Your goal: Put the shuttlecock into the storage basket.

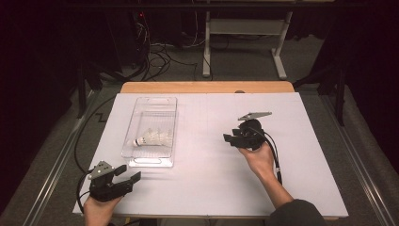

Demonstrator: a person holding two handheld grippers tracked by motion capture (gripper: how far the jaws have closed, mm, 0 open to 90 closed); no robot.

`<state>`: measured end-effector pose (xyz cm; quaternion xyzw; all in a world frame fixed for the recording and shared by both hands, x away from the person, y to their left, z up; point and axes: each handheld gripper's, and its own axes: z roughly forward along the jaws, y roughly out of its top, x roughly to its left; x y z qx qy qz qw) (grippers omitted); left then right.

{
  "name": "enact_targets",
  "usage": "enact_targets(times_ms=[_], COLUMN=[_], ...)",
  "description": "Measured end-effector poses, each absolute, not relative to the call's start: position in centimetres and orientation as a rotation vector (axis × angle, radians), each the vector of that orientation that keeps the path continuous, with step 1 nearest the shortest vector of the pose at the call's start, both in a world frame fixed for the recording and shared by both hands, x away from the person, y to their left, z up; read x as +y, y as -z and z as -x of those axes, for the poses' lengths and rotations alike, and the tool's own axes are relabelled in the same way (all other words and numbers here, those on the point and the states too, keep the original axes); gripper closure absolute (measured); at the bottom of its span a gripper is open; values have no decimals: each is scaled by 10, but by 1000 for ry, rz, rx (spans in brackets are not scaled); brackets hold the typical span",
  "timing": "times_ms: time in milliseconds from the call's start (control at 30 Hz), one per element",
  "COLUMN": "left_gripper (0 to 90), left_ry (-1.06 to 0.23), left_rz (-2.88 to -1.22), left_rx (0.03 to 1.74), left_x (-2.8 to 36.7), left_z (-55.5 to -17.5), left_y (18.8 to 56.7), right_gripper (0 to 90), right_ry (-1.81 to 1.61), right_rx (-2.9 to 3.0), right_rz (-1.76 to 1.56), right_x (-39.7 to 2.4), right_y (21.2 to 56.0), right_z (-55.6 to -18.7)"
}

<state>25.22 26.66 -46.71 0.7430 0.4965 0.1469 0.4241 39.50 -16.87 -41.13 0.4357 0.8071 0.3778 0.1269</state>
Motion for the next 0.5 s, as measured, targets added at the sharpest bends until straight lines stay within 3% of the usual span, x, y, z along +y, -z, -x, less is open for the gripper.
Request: enact_targets(times_ms=[500], left_gripper=[329], left_ry=[-367], left_rz=[-1859], left_rx=[1242], left_x=[267], left_z=[-252], left_y=[467], right_gripper=[541], right_ry=[-1101], right_rx=[2332], right_rz=[-1293], right_x=[-181], right_y=[413], right_z=[-391])
